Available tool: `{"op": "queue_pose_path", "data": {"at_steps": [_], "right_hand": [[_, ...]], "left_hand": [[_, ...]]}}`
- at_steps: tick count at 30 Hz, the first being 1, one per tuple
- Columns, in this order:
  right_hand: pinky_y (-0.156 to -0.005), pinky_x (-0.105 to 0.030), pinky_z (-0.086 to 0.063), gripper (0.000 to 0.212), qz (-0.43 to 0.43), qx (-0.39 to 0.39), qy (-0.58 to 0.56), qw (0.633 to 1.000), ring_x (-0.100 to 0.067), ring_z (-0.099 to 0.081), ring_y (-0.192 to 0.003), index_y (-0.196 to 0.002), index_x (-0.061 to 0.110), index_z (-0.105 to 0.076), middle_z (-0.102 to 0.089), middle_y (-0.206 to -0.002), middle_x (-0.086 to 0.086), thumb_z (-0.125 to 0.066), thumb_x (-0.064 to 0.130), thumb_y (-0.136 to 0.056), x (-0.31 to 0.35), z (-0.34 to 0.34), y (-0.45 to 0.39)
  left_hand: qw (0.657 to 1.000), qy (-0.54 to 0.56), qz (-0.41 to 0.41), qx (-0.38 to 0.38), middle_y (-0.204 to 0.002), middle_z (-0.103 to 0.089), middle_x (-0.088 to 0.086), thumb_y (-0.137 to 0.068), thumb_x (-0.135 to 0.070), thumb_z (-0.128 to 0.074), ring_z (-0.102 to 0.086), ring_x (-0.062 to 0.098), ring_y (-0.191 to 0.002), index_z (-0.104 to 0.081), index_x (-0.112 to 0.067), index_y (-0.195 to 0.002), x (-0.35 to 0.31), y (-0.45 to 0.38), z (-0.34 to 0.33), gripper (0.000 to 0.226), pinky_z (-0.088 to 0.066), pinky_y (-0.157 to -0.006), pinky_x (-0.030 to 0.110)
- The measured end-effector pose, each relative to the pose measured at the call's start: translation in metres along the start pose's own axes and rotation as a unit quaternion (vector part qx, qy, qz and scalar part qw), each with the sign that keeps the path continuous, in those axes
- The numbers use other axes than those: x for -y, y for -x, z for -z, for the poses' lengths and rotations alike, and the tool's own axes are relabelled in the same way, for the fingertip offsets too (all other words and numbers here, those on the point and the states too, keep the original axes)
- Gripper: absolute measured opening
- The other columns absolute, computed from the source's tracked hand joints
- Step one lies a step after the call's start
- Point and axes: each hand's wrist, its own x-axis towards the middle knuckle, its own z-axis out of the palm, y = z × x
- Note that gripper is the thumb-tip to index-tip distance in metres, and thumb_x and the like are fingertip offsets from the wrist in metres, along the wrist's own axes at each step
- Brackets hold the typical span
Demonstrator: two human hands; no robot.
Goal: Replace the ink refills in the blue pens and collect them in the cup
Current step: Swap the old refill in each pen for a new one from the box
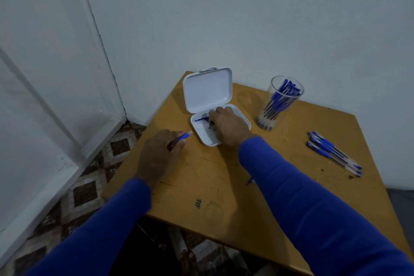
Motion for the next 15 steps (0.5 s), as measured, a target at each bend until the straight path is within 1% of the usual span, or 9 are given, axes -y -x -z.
{"op": "queue_pose_path", "data": {"at_steps": [2, 3, 4, 5, 6, 8, 11, 13, 15], "right_hand": [[-0.083, -0.037, -0.054, 0.024, -0.003, 0.001, -0.013, 1.0, -0.022, -0.052, -0.102, -0.118, 0.015, -0.057, -0.058, -0.114, -0.008, -0.06, 0.008, -0.095, 0.002, 0.008, 0.005], [-0.078, -0.036, -0.055, 0.025, 0.0, -0.002, -0.023, 1.0, -0.021, -0.052, -0.096, -0.117, 0.015, -0.056, -0.059, -0.11, -0.009, -0.06, 0.006, -0.094, 0.003, 0.013, 0.007], [-0.07, -0.031, -0.052, 0.026, 0.011, -0.004, -0.034, 0.999, -0.021, -0.052, -0.09, -0.116, 0.015, -0.055, -0.06, -0.105, -0.009, -0.06, 0.004, -0.093, 0.004, 0.017, 0.009], [-0.062, -0.027, -0.045, 0.026, 0.025, -0.004, -0.052, 0.998, -0.021, -0.052, -0.085, -0.114, 0.015, -0.055, -0.061, -0.099, -0.008, -0.06, 0.002, -0.092, 0.004, 0.021, 0.012], [-0.059, -0.025, -0.039, 0.026, 0.035, -0.001, -0.08, 0.996, -0.021, -0.053, -0.081, -0.112, 0.014, -0.056, -0.06, -0.094, -0.006, -0.059, -0.001, -0.091, 0.004, 0.024, 0.015], [-0.063, -0.023, -0.04, 0.024, 0.025, 0.001, -0.161, 0.987, -0.018, -0.055, -0.079, -0.105, 0.013, -0.065, -0.061, -0.088, 0.0, -0.056, -0.004, -0.091, 0.004, 0.029, 0.024], [-0.076, -0.016, -0.051, 0.025, -0.008, -0.013, -0.289, 0.957, -0.01, -0.066, -0.084, -0.097, 0.011, -0.075, -0.07, -0.087, 0.005, -0.055, -0.003, -0.094, 0.003, 0.036, 0.044], [-0.087, -0.022, -0.056, 0.018, -0.018, -0.016, -0.368, 0.929, -0.012, -0.07, -0.088, -0.097, 0.01, -0.076, -0.075, -0.087, -0.002, -0.065, -0.002, -0.091, 0.003, 0.035, 0.059], [-0.092, -0.029, -0.056, 0.014, -0.033, -0.035, -0.417, 0.907, -0.015, -0.072, -0.089, -0.095, 0.009, -0.075, -0.076, -0.082, -0.005, -0.075, 0.0, -0.085, 0.001, 0.03, 0.075]], "left_hand": [[1.0, 0.002, 0.003, 0.0, -0.087, -0.06, -0.01, -0.096, -0.026, -0.069, -0.055, 0.008, -0.077, -0.073, -0.015, -0.118, 0.0, 0.0, -0.001, 0.025, -0.036, -0.067, 0.012], [1.0, 0.002, 0.003, 0.0, -0.087, -0.06, -0.01, -0.095, -0.025, -0.069, -0.054, 0.008, -0.078, -0.073, -0.015, -0.118, 0.0, 0.0, -0.001, 0.025, -0.035, -0.067, 0.011], [1.0, 0.002, 0.003, -0.001, -0.087, -0.061, -0.009, -0.095, -0.025, -0.069, -0.054, 0.008, -0.078, -0.073, -0.014, -0.117, 0.0, 0.0, -0.001, 0.025, -0.035, -0.067, 0.01], [1.0, 0.005, 0.003, -0.002, -0.088, -0.063, -0.009, -0.095, -0.025, -0.07, -0.054, 0.007, -0.078, -0.073, -0.014, -0.117, 0.0, 0.0, -0.001, 0.025, -0.035, -0.068, 0.01], [1.0, 0.008, 0.002, -0.004, -0.087, -0.063, -0.009, -0.094, -0.024, -0.07, -0.054, 0.006, -0.076, -0.074, -0.014, -0.117, 0.0, 0.0, -0.001, 0.025, -0.035, -0.068, 0.01], [1.0, 0.011, 0.001, -0.004, -0.081, -0.059, -0.014, -0.094, -0.024, -0.071, -0.052, 0.002, -0.071, -0.075, -0.016, -0.116, -0.002, 0.001, 0.0, 0.024, -0.034, -0.065, 0.011], [1.0, 0.027, -0.012, 0.005, -0.077, -0.056, -0.016, -0.094, -0.024, -0.07, -0.054, 0.0, -0.071, -0.075, -0.017, -0.115, -0.013, 0.007, 0.0, 0.023, -0.036, -0.064, 0.011], [0.999, 0.04, -0.022, 0.011, -0.08, -0.058, -0.017, -0.095, -0.024, -0.069, -0.056, -0.003, -0.075, -0.075, -0.019, -0.115, -0.023, 0.012, 0.0, 0.022, -0.039, -0.066, 0.008], [0.998, 0.044, -0.035, 0.016, -0.083, -0.061, -0.017, -0.095, -0.025, -0.068, -0.056, -0.008, -0.079, -0.076, -0.02, -0.114, -0.032, 0.017, -0.002, 0.02, -0.038, -0.069, 0.003]]}}
